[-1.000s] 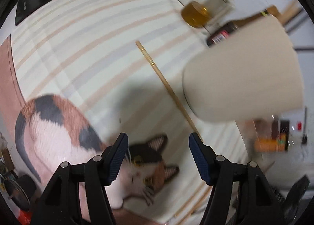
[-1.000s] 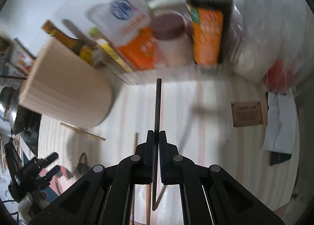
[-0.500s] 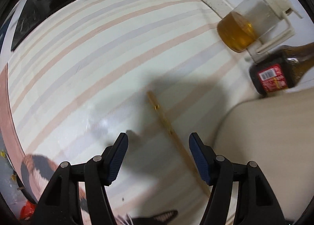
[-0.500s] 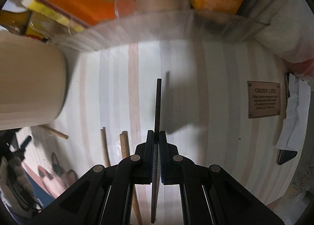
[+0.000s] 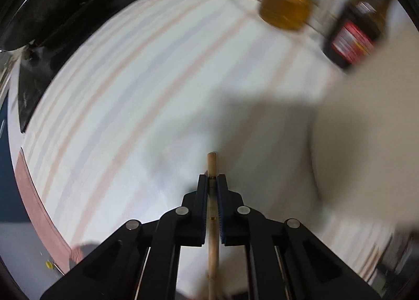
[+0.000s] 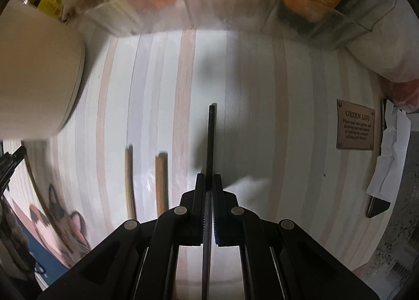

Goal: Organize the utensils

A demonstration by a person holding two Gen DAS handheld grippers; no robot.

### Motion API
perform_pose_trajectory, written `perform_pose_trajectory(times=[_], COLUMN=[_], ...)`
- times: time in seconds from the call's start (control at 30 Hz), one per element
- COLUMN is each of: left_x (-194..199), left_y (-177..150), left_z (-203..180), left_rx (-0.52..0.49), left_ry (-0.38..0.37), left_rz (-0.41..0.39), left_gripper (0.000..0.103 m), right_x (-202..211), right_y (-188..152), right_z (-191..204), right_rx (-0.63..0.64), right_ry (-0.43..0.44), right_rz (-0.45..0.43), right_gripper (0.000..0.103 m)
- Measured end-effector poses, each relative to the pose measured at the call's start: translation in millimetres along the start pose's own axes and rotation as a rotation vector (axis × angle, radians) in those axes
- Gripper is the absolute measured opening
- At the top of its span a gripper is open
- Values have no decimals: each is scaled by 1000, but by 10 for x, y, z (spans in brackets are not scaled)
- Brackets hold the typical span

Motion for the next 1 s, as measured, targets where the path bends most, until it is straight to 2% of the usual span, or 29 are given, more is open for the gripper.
perform_pose_trajectory(times=[0.2, 0.27, 0.4, 0.5, 0.73, 0.8, 0.83, 0.9, 0.93, 1.0], left_x=[183, 220, 254, 256, 283, 304, 289, 275, 350, 432], left_y=[-721, -857, -944, -967, -1038, -1072, -1090, -1090, -1189, -1117], left_z=[-163, -219, -259, -329, -532, -550, -621, -657, -703, -650], left_rx=[-123, -176, -229, -271, -370, -370, -370, -354, -345, -330], left_ry=[-79, -98, -153, -155, -64, -65, -65, -81, -89, -106], left_rz=[60, 70, 84, 94, 53, 37, 29, 34, 34, 18], left_gripper=[4, 5, 17, 25, 23, 16, 5, 5, 5, 4], right_x=[-53, -65, -84, -83, -22, -44, -84, -95, -90, -67], right_y=[-356, -463, -556, -535, -545, -547, -526, -544, -568, -622], right_z=[10, 2, 3, -24, -130, -78, -30, 27, 47, 60], right_rx=[57, 71, 77, 71, 45, 50, 53, 73, 92, 98], right_ry=[-17, -22, -20, -11, 3, -14, -22, -48, -60, -54], right_rz=[3, 2, -7, -1, 9, 5, 3, -11, -25, -42], right_gripper=[4, 5, 5, 5, 5, 5, 5, 5, 5, 4])
Point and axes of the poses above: each gripper's, at about its wrist camera, not at the fingertips, and x roughly against the way its jaws point, z to its left, y to its top, the point moved 4 cm from there along -x, roughly the way its jaws point, and after that the axes turned 4 degrees about y, right-handed, at the moved point
